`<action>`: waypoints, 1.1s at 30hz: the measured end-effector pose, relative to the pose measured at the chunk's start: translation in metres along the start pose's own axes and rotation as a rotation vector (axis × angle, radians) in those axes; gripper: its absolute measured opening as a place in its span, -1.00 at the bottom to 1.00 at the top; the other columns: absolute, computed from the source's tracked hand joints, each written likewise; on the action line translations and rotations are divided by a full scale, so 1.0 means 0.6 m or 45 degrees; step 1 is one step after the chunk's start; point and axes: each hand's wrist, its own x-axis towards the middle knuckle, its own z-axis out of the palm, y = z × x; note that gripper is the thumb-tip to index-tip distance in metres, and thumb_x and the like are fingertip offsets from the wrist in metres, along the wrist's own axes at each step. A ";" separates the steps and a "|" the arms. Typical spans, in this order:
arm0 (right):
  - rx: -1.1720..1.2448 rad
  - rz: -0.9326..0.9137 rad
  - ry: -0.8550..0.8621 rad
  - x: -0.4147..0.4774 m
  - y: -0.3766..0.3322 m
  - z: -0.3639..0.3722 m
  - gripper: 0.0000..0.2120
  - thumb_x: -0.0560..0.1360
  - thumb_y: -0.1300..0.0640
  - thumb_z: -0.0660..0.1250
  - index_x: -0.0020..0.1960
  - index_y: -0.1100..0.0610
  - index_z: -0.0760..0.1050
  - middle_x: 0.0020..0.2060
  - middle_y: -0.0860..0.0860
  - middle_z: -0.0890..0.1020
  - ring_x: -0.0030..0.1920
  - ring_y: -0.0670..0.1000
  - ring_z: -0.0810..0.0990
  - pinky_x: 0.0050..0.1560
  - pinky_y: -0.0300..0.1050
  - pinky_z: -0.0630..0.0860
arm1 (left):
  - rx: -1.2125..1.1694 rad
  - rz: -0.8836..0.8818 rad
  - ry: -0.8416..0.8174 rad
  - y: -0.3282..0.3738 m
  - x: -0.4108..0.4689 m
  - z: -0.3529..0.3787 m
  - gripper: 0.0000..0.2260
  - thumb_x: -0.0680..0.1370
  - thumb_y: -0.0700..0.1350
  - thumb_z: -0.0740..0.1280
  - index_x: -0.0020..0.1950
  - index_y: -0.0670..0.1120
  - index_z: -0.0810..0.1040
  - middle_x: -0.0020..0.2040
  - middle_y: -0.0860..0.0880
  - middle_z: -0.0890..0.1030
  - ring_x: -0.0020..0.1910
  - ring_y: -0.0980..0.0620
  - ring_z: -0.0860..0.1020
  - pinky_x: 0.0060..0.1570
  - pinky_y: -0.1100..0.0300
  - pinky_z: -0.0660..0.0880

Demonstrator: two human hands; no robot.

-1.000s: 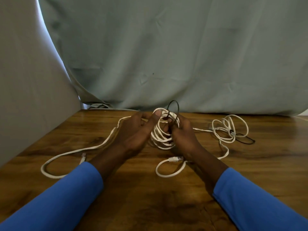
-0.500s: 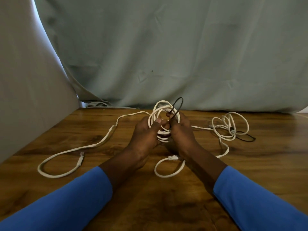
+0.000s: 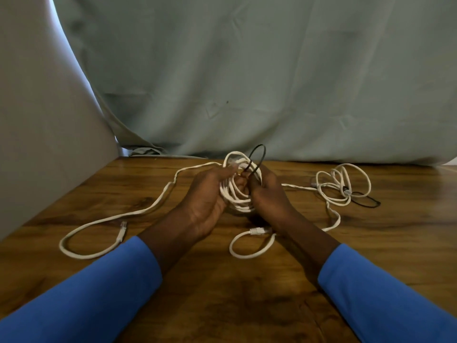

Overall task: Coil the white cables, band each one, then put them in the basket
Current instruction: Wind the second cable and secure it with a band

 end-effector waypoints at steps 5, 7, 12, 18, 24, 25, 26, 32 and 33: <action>-0.203 -0.090 -0.122 -0.005 0.000 0.002 -0.78 0.63 0.12 0.18 0.18 0.04 0.57 -0.02 0.01 0.72 0.00 0.05 0.69 0.11 0.19 0.61 | 0.185 0.140 0.134 -0.017 0.013 -0.011 -0.79 0.68 -0.30 0.22 0.09 -0.23 0.66 -0.05 -0.15 0.74 -0.13 0.06 0.72 -0.12 0.23 0.63; -0.244 -0.145 -0.137 -0.008 -0.005 -0.001 -0.77 0.66 0.12 0.16 0.20 0.04 0.57 -0.01 -0.02 0.71 0.00 0.01 0.69 0.10 0.14 0.61 | 0.226 0.171 0.129 -0.019 0.014 -0.014 -0.77 0.70 -0.29 0.19 0.13 -0.22 0.66 0.01 -0.17 0.74 -0.04 0.00 0.73 -0.03 0.14 0.63; -0.310 -0.180 -0.114 -0.012 -0.004 -0.002 -0.80 0.70 0.09 0.18 0.28 0.04 0.48 -0.02 -0.05 0.68 -0.04 -0.06 0.66 0.05 0.09 0.60 | 0.288 0.216 0.116 -0.015 0.017 -0.020 -0.74 0.67 -0.34 0.19 0.13 -0.20 0.67 0.06 -0.18 0.74 0.10 -0.14 0.71 0.11 0.00 0.61; -0.333 -0.287 -0.230 -0.019 -0.013 -0.003 -0.72 0.71 0.01 0.18 0.40 -0.05 0.39 0.06 -0.05 0.69 0.03 -0.04 0.67 0.09 0.12 0.59 | 0.183 0.251 0.085 -0.004 0.018 -0.024 -0.76 0.58 -0.37 0.27 0.17 -0.23 0.66 0.05 -0.21 0.72 -0.03 -0.07 0.70 0.06 0.08 0.62; 0.060 -0.056 -0.276 -0.024 -0.021 -0.007 -0.66 0.65 -0.07 0.30 0.40 -0.10 0.42 0.12 -0.13 0.68 0.09 -0.15 0.67 0.23 0.04 0.59 | 0.634 0.323 0.098 -0.002 0.017 -0.038 -0.78 0.61 -0.25 0.35 0.15 0.00 0.70 -0.10 -0.02 0.72 -0.26 0.10 0.55 -0.37 0.21 0.44; 0.178 -0.017 -0.246 -0.022 -0.023 -0.010 -0.58 0.63 -0.04 0.34 0.45 -0.16 0.35 0.15 -0.13 0.65 0.09 -0.14 0.67 0.21 0.01 0.61 | 0.657 0.332 0.067 0.000 0.013 -0.036 -0.80 0.62 -0.25 0.35 0.14 -0.03 0.70 -0.14 0.00 0.71 -0.29 0.13 0.54 -0.41 0.23 0.43; 0.254 -0.027 -0.216 -0.019 -0.026 -0.015 -0.48 0.62 0.02 0.37 0.50 -0.23 0.27 0.20 -0.12 0.60 0.10 -0.13 0.67 0.19 -0.03 0.63 | 0.680 0.348 0.025 0.002 0.008 -0.032 -0.82 0.62 -0.26 0.34 0.11 -0.06 0.69 -0.18 0.02 0.70 -0.32 0.16 0.55 -0.42 0.27 0.43; 0.214 -0.279 -0.046 0.007 -0.020 -0.035 -0.78 0.55 0.40 0.38 0.04 0.13 0.68 -0.08 0.05 0.75 -0.04 -0.01 0.72 0.02 -0.12 0.62 | 0.763 0.439 -0.008 -0.009 0.011 -0.029 -0.80 0.61 -0.29 0.35 0.00 -0.02 0.71 -0.25 0.10 0.68 -0.37 0.26 0.54 -0.31 0.26 0.44; 0.230 -0.252 -0.008 0.007 -0.017 -0.034 -0.79 0.54 0.42 0.38 -0.02 0.15 0.68 -0.12 0.05 0.75 -0.08 -0.03 0.72 0.00 -0.15 0.61 | 0.774 0.438 0.013 -0.010 0.014 -0.031 -0.79 0.61 -0.29 0.35 0.01 -0.02 0.71 -0.26 0.10 0.68 -0.38 0.25 0.53 -0.34 0.26 0.44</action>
